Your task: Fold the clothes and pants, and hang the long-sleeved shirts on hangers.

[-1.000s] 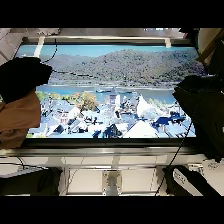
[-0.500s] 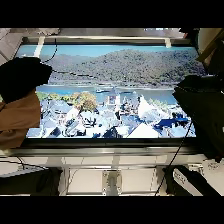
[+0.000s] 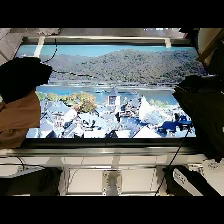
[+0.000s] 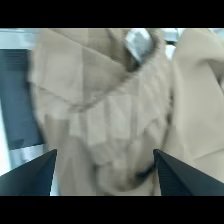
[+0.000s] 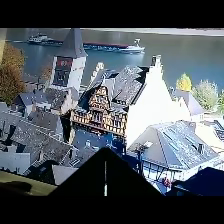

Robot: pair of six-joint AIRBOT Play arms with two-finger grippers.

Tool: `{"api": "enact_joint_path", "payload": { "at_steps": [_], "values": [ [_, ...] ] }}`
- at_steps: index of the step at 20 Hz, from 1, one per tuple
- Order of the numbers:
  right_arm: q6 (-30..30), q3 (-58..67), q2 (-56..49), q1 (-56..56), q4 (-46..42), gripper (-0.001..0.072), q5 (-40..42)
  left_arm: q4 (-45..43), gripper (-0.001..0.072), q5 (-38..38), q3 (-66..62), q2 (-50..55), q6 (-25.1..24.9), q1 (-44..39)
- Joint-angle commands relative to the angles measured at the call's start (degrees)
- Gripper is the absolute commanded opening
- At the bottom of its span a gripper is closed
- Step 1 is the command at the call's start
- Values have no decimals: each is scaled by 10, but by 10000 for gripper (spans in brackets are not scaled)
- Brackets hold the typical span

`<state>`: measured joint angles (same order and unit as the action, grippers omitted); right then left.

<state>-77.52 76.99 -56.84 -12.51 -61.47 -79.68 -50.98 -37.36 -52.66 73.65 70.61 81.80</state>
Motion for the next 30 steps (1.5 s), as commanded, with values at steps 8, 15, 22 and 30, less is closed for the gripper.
{"api": "enact_joint_path", "payload": {
  "at_steps": [8,15,22,30],
  "values": [
    [0,0,-8,0,-7,32,13,122,697,63,-1,91,-78,-21],
    [-30,0,-8,0,-7,32,12,166,15,91,-33,105,-115,-105],
    [-23,1,-7,0,-69,32,11,221,14,-31,-46,-55,-115,-198],
    [27,1,-7,0,-323,32,19,288,13,-126,-45,-223,-75,-635]
  ]
}}
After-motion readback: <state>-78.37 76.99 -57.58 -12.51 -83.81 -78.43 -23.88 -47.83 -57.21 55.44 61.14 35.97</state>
